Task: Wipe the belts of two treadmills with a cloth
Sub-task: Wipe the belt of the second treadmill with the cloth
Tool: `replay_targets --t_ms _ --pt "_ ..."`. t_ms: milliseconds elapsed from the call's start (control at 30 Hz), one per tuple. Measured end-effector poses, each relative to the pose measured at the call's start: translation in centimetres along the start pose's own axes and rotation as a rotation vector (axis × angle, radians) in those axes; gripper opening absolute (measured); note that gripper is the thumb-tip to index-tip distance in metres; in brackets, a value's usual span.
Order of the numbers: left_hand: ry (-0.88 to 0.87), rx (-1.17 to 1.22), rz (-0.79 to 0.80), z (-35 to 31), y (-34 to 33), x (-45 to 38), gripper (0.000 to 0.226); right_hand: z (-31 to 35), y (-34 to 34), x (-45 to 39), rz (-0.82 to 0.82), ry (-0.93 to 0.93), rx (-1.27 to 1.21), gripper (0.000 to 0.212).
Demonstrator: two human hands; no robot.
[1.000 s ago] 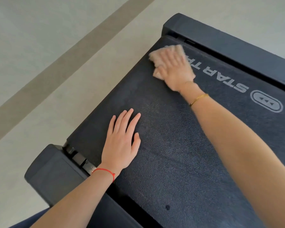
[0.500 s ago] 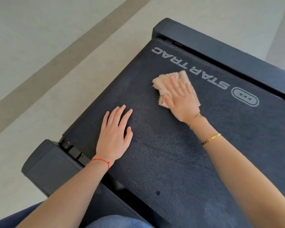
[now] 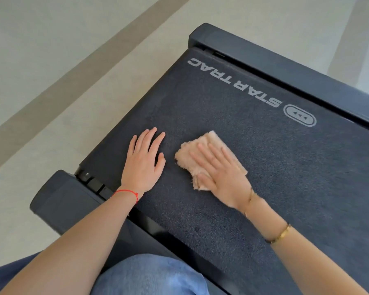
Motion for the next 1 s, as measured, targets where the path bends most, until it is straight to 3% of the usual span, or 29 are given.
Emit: replay_targets --t_ms 133,233,400,500,567,700,800,1000 --pt "0.008 0.014 -0.004 0.2 0.0 0.0 0.052 -6.7 1.4 -5.0 -0.029 -0.356 -0.045 0.055" --pt "0.01 0.012 -0.002 0.2 -0.1 -0.1 0.052 -6.1 1.3 -5.7 -0.053 -0.477 -0.109 0.054" --pt "-0.013 -0.003 -0.03 0.0 0.2 0.0 0.052 1.1 -0.2 -0.8 0.008 -0.19 -0.08 0.056" --pt "-0.015 -0.001 -0.036 0.0 0.2 0.0 0.052 0.3 -0.4 1.7 0.027 -0.112 -0.104 0.055" --pt "-0.008 0.007 -0.033 0.0 0.2 0.0 0.051 -3.3 0.3 1.4 -0.017 -0.21 -0.098 0.057" --pt "-0.005 0.012 -0.029 0.1 0.1 -0.1 0.051 -10.9 0.9 -2.3 -0.023 -0.584 -0.18 0.056" --pt "0.005 0.009 -0.021 0.1 0.0 -0.1 0.051 -10.1 1.0 -4.0 -0.047 -0.725 -0.2 0.055" --pt "-0.012 0.006 -0.034 -0.1 0.2 0.0 0.052 1.1 -0.4 -0.1 -0.001 -0.245 -0.121 0.055"
Point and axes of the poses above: each hand's wrist, its own x-axis away from the middle knuckle, its own y-axis out of the back of the hand, z = x × y, the point moved 9 cm from there along -x, towards the middle knuckle, and after that the axes turned 14 degrees about -y, right-handed, at the moved point
